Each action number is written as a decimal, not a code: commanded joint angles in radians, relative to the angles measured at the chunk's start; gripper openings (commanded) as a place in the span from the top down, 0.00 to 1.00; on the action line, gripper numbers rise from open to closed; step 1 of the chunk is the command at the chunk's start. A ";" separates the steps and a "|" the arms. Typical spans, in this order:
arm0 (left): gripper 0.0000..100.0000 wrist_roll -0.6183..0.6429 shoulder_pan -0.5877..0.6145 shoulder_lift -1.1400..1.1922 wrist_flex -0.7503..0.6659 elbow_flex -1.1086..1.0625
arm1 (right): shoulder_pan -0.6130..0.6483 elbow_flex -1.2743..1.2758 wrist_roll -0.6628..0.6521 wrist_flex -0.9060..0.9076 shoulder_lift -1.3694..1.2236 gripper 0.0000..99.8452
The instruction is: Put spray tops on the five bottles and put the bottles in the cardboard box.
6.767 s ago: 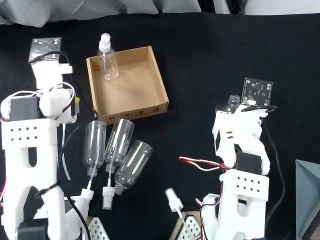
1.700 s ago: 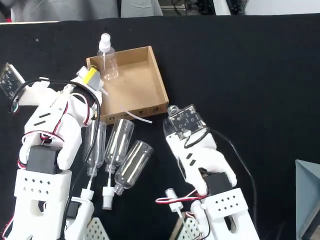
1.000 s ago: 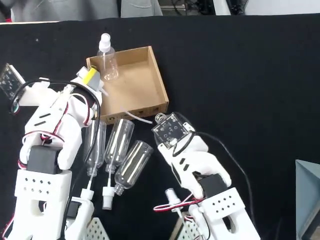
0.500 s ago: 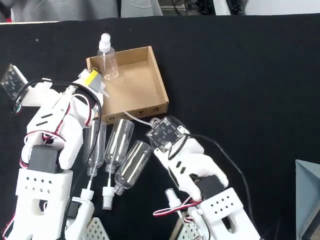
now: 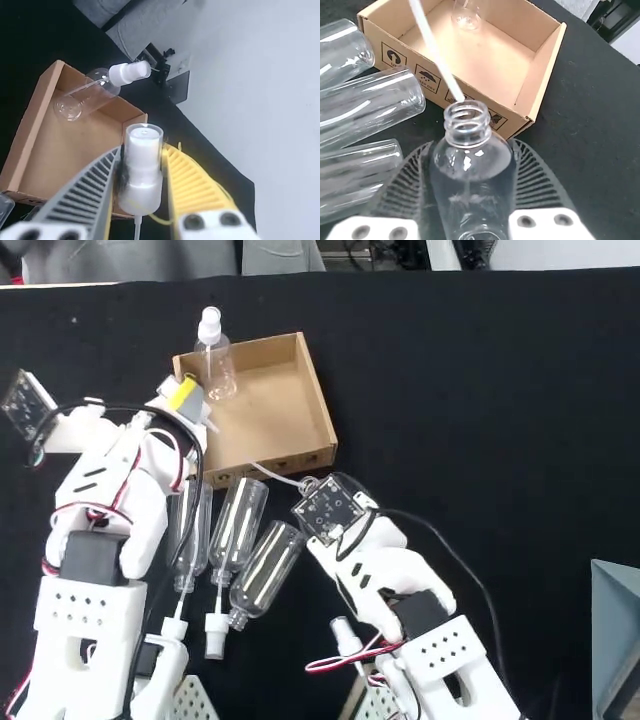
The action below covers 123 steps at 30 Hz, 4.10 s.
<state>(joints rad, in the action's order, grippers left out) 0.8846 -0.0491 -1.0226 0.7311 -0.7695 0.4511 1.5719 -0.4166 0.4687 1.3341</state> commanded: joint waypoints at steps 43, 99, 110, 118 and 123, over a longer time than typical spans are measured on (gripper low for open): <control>0.97 0.003 -0.197 -0.008 -0.190 -0.188 | 0.018 -0.013 0.023 -0.029 0.035 0.92; 0.93 -0.117 -0.321 -0.006 -0.189 -0.243 | 0.021 -0.005 0.060 -0.029 0.036 0.92; 0.86 -0.239 -0.326 -0.008 -0.187 -0.242 | 0.023 -0.004 0.158 -0.077 0.036 0.92; 0.85 -0.261 -0.323 -0.006 -0.187 -0.243 | 0.023 0.005 0.158 -0.086 0.036 0.92; 0.85 -0.259 -0.317 -0.015 -0.187 -0.243 | 0.023 0.005 0.157 -0.086 0.036 0.92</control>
<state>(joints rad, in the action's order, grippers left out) 0.6421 -0.3652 -1.0211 0.5547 -1.0334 0.4588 1.5796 -0.2662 0.4135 1.3341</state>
